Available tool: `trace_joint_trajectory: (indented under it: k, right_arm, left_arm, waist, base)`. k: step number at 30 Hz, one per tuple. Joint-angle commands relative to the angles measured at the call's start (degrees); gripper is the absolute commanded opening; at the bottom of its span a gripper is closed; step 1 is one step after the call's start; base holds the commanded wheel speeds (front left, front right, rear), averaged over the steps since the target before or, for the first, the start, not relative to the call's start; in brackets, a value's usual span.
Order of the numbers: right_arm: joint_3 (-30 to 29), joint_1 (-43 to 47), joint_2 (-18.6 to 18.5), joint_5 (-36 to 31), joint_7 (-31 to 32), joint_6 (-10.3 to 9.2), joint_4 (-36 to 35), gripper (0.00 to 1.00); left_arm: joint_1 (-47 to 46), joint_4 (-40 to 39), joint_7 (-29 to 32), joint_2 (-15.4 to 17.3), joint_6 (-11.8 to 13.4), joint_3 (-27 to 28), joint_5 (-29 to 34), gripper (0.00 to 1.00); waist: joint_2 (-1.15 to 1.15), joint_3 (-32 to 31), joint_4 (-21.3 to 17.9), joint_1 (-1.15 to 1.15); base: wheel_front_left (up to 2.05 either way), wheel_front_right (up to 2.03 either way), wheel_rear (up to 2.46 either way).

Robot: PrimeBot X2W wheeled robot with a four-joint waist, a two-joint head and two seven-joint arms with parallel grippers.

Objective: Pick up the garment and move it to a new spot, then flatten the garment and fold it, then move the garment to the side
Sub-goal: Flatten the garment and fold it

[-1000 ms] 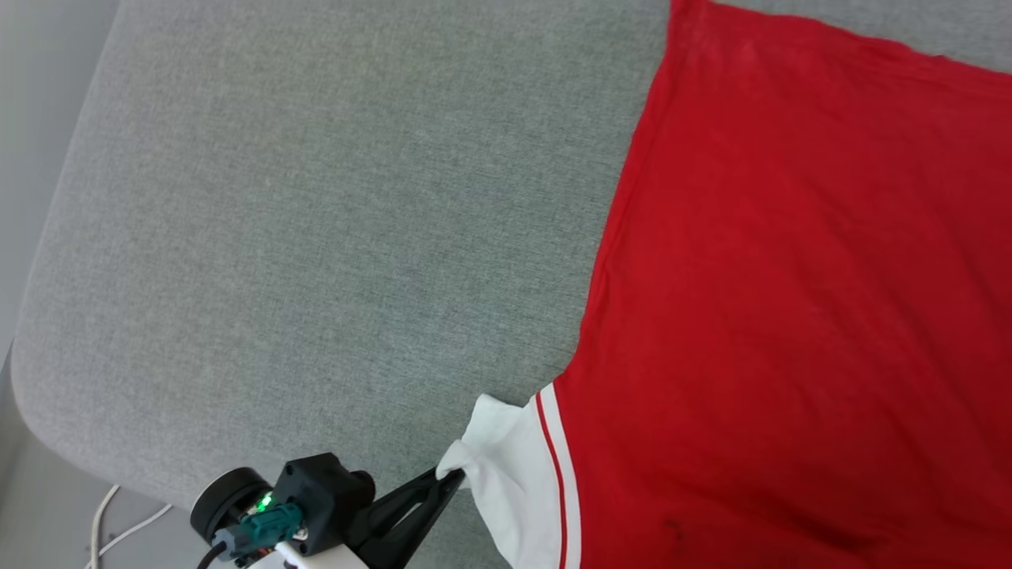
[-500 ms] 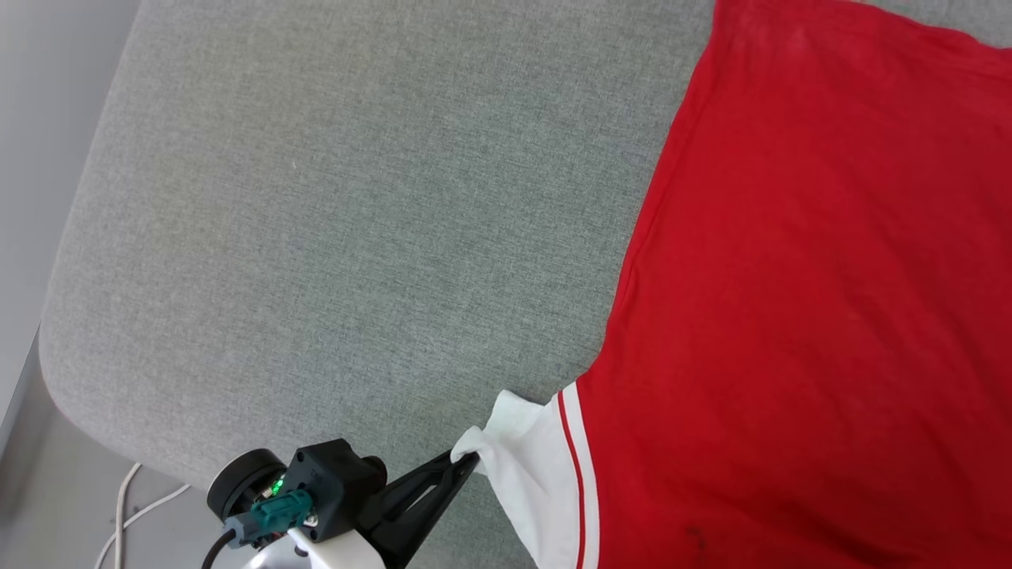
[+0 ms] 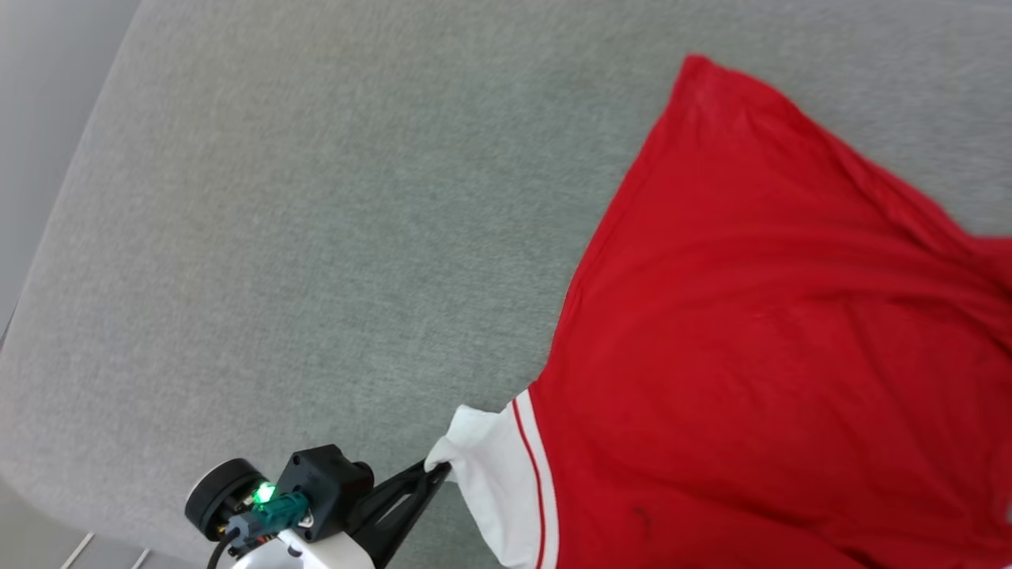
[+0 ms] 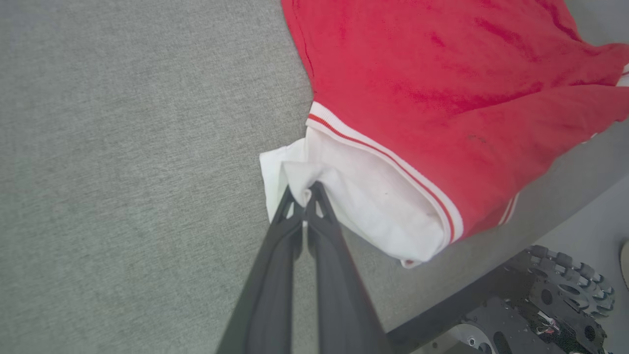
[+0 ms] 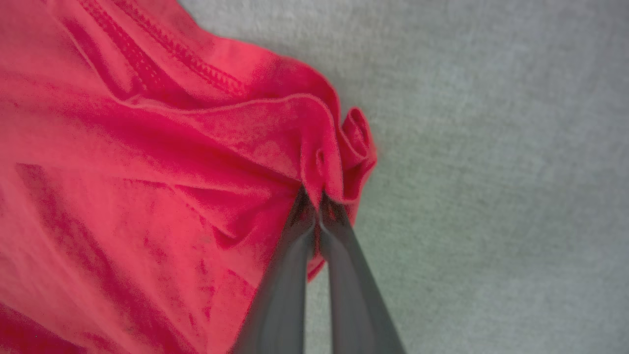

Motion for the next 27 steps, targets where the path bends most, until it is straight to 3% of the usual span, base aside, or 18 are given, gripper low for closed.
trace_joint_trajectory:
  k: [1,11,20,27]
  right_arm:
    - [0.1,3.1,-0.6,0.6,-0.1,-0.02,0.5,0.0]
    - [-2.0,17.1,-0.7,6.3,-3.7,-0.02,-5.7,0.0]
    - [-6.7,30.4,1.8,9.4,-6.8,-0.02,-12.6,0.0]
    - [-7.8,37.0,5.3,9.5,-10.7,-0.02,-13.7,0.0]
  left_arm:
    - [0.8,0.4,-0.3,0.1,0.6,0.4,0.1,0.0]
    - [2.7,2.3,-2.6,-0.6,3.7,2.3,0.0,0.0]
    - [4.8,4.8,-4.6,-1.2,6.5,4.0,0.1,0.0]
    - [5.8,6.4,-6.7,-2.7,8.8,5.0,0.0,0.0]
  waist:
    - [0.0,-3.5,-3.4,0.0]
    - [0.0,-9.5,-10.1,0.0]
    - [0.0,-14.7,-13.8,0.0]
    - [0.0,-17.0,-15.5,0.0]
  base:
    - [0.0,0.0,0.0]
    - [0.0,0.0,0.0]
    - [0.0,0.0,0.0]
    - [0.0,0.0,0.0]
